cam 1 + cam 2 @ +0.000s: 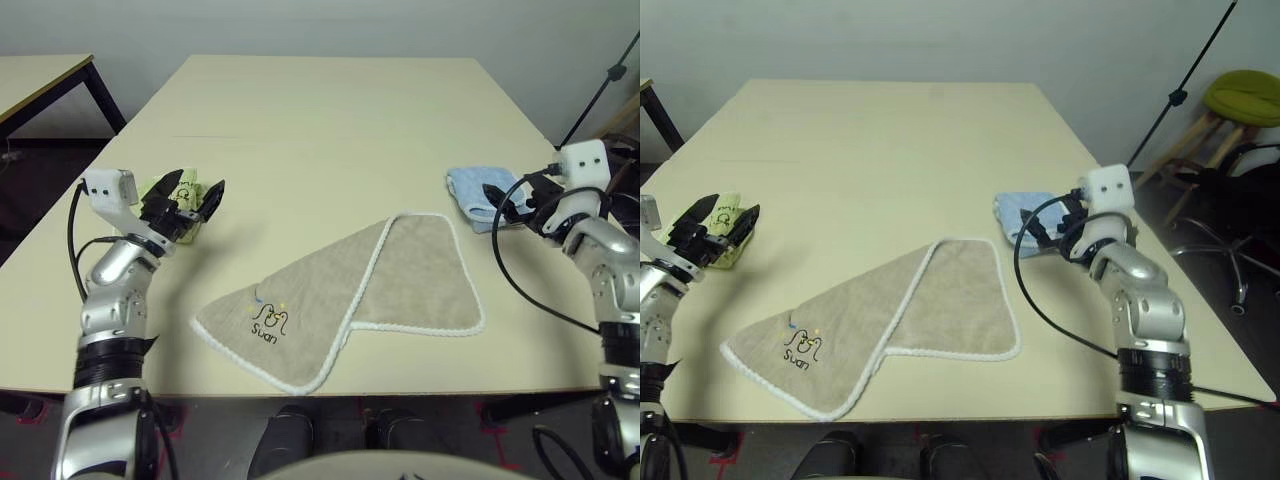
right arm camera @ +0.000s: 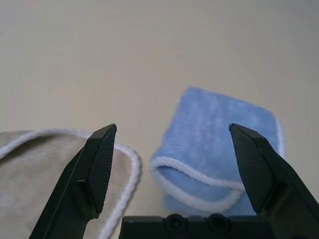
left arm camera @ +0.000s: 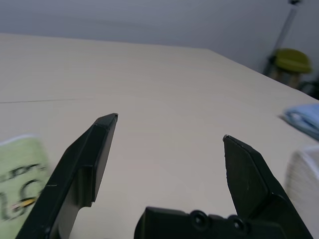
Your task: Fold the towel and set it aside.
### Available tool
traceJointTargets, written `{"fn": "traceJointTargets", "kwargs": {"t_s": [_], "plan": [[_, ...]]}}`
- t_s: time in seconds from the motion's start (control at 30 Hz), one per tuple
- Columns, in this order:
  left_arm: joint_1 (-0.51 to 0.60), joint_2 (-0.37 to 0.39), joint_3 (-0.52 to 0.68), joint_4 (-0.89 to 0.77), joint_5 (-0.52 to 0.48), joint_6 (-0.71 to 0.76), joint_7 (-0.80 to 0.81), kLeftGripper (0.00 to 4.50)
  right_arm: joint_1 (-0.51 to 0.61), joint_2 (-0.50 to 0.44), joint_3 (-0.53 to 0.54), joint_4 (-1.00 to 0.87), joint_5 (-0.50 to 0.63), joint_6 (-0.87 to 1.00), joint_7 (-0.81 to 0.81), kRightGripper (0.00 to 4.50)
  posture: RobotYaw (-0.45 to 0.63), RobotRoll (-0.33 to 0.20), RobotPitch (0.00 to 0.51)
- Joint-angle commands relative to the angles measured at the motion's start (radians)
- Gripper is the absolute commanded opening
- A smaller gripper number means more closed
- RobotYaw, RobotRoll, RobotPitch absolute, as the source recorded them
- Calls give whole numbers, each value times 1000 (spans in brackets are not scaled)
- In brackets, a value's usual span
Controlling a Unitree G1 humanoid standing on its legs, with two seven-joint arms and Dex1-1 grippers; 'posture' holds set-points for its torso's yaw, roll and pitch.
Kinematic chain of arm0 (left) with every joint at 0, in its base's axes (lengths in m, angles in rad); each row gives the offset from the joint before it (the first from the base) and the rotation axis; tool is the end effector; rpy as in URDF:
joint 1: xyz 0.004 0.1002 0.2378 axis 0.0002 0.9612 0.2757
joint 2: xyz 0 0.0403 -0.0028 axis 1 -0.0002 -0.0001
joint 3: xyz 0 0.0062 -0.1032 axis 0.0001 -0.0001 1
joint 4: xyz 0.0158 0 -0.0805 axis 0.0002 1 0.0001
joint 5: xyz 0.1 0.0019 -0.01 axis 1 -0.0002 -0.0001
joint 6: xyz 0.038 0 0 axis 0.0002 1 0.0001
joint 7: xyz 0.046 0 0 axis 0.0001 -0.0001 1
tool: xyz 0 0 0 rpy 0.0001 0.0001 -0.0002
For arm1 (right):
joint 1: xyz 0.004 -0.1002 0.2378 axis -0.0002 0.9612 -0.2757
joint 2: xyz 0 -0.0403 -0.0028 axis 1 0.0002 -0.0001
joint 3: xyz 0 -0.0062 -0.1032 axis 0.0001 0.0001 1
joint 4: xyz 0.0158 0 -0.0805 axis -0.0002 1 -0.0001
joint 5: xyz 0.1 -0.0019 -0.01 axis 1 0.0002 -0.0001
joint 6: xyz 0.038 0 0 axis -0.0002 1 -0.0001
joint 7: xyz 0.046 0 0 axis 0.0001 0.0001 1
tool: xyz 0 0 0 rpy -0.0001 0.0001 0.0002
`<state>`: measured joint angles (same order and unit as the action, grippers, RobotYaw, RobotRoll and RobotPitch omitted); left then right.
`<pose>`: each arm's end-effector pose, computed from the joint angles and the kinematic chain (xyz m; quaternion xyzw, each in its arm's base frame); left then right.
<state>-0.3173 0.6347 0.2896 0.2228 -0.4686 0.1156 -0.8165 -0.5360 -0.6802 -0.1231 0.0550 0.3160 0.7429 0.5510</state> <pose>0.2463 0.3119 0.1442 0.0579 -0.0586 -0.2568 0.9630 0.2751 -0.2688 0.1878 -0.0998 0.1271 0.1785 0.9706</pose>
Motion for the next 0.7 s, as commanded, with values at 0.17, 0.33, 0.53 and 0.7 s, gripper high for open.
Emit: {"fn": "traceJointTargets", "kwargs": {"t_s": [0.17, 0.33, 0.53, 0.7], "plan": [[11, 78, -88, -113, -104, 209, -246, 4446, -257, -54, 257, 184, -99, 295, 79, 4500, 149, 0, 20], [15, 106, -144, -175, -125, 282, -347, 4446, -422, 4, 315, 403, -94, 435, 149, 4500, 174, 0, 11], [29, 106, -162, -245, -144, 337, -372, 4446, -484, 50, 372, 591, -145, 385, 201, 4500, 186, 0, 2], [43, 91, -168, -279, -142, 356, -367, 4446, -489, 86, 381, 740, -203, 299, 195, 4500, 191, 0, 0]]}}
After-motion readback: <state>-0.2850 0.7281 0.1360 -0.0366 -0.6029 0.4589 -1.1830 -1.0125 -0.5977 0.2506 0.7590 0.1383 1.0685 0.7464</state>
